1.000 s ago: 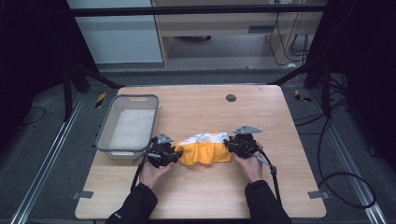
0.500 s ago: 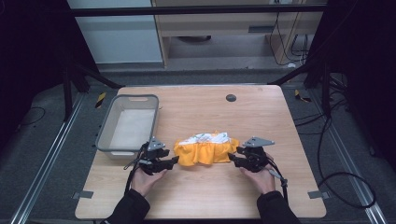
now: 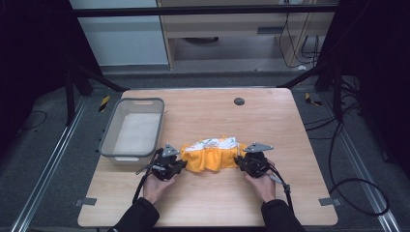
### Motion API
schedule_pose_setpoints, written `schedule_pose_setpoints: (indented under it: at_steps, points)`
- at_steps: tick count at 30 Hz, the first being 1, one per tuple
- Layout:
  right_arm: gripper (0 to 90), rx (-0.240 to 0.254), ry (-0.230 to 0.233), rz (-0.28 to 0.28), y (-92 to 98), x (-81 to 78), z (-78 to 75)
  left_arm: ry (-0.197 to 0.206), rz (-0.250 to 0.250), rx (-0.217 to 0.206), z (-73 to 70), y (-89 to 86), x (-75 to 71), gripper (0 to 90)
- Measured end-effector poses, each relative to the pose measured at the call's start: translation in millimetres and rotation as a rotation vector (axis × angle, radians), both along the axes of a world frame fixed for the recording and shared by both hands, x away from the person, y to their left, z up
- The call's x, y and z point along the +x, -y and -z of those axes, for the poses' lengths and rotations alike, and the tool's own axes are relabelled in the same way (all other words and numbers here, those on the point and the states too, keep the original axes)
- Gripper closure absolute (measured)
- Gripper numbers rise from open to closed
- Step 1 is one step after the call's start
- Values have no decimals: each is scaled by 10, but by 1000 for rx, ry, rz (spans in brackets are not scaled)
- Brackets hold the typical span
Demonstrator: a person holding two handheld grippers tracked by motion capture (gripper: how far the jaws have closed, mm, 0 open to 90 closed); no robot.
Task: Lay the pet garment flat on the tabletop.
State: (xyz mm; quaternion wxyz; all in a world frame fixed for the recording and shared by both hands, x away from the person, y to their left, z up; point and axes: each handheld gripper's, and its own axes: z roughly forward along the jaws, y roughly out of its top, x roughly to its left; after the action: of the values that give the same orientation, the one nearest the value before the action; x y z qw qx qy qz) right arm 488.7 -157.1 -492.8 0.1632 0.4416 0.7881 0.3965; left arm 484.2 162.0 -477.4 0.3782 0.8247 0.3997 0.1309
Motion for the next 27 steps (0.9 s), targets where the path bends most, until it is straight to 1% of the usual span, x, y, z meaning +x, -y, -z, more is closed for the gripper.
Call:
schedule_pose_setpoints:
  at_steps: [3, 4, 6, 7, 8, 10, 12, 14, 17, 18, 19, 20, 21, 23, 25, 26, 27]
  points:
    - [867, 22, 3, -12, 28, -45, -74, 0, 6, -15, -57, -31, -26, 869]
    - [868, 27, 13, -20, 40, -67, -104, 3, 9, -28, -84, -47, -42, 870]
    - [868, 20, 25, -34, 61, -134, -182, 3, 12, -44, -162, -80, -90, 871]
    - [868, 25, 26, -45, 78, -176, -227, 6, 16, -51, -210, -101, -124, 871]
    - [868, 26, 28, -57, 100, -222, -272, 5, 21, -63, -258, -122, -166, 871]
    - [867, 43, 27, -91, 145, -333, -362, 10, 37, -72, -344, -164, -268, 870]
    - [867, 49, 32, -109, 181, -450, -447, 16, 50, -61, -405, -195, -374, 870]
    - [866, 58, 29, -130, 214, -562, -506, 3, 61, -57, -434, -204, -477, 870]
    - [865, 65, 0, -148, 269, -737, -541, -28, 77, -49, -429, -222, -630, 868]
    - [865, 67, -16, -154, 293, -797, -540, -48, 85, -43, -415, -230, -678, 868]
    - [864, 67, -25, -161, 319, -855, -530, -70, 87, -44, -396, -235, -733, 867]
    - [864, 68, -40, -165, 345, -913, -516, -78, 92, -41, -374, -241, -786, 866]
    - [864, 69, -52, -166, 369, -968, -496, -89, 96, -28, -353, -242, -830, 865]
    - [860, 64, -79, -173, 405, -1058, -442, -92, 93, -7, -301, -243, -896, 863]
    - [853, 46, -97, -175, 421, -1114, -371, -95, 95, 21, -232, -218, -929, 856]
    - [847, 31, -101, -172, 419, -1127, -339, -86, 98, 28, -202, -206, -936, 838]
    - [838, 16, -101, -174, 420, -1124, -310, -77, 95, 41, -186, -196, -938, 780]
